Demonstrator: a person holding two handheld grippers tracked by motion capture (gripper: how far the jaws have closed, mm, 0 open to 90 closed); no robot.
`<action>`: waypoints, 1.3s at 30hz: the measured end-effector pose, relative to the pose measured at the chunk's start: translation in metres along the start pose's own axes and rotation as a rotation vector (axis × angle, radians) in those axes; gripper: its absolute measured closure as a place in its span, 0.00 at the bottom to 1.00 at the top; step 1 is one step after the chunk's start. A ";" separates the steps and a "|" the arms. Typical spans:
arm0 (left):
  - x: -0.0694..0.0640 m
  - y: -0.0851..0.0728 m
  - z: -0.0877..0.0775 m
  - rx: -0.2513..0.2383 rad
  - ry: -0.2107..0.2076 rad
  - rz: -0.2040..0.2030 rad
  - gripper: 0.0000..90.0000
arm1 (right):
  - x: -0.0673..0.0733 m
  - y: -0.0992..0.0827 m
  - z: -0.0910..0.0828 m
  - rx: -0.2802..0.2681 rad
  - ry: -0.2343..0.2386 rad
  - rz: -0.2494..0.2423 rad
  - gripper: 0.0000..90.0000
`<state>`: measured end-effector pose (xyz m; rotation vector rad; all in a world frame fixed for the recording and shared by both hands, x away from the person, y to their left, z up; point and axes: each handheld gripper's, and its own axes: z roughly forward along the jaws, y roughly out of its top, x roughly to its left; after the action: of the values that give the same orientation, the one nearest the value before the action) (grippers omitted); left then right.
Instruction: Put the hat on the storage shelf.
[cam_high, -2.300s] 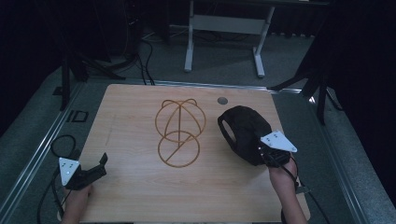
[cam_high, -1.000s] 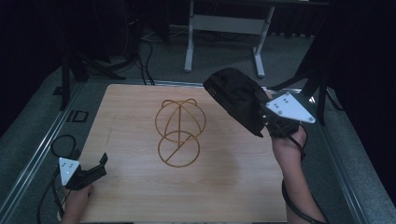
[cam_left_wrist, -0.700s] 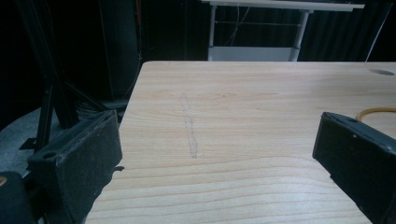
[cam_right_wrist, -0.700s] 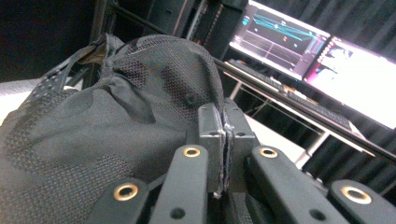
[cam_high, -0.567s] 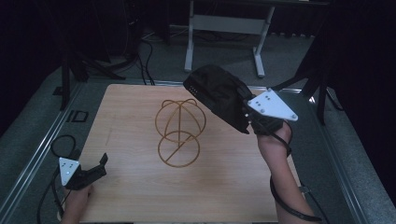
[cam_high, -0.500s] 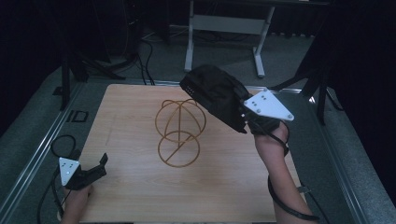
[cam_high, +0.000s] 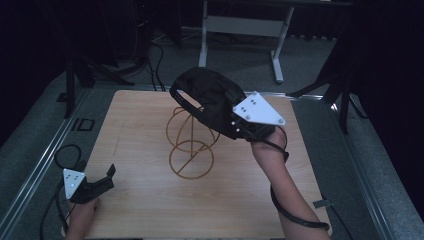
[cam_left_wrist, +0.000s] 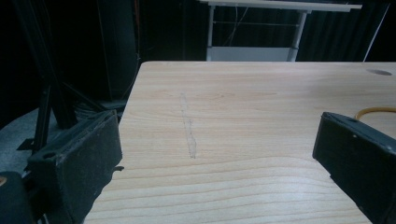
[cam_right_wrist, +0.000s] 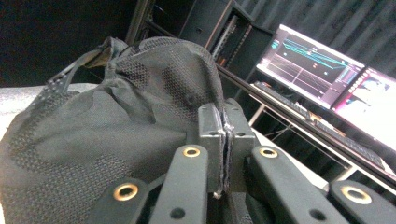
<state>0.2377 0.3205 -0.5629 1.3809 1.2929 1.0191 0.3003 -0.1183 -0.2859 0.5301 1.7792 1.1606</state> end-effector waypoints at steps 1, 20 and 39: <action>0.000 0.000 0.000 0.000 0.000 0.000 0.02 | 0.003 0.001 0.001 -0.001 0.003 -0.006 0.98; 0.000 0.000 0.000 0.000 -0.004 0.000 0.02 | 0.054 -0.015 0.033 0.099 0.163 -0.076 0.98; 0.000 0.000 0.000 -0.002 -0.008 0.001 0.02 | 0.072 -0.026 0.048 0.144 0.259 -0.076 0.85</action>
<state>0.2376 0.3206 -0.5629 1.3835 1.2852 1.0146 0.3099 -0.0536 -0.3485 0.4061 2.0988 1.0925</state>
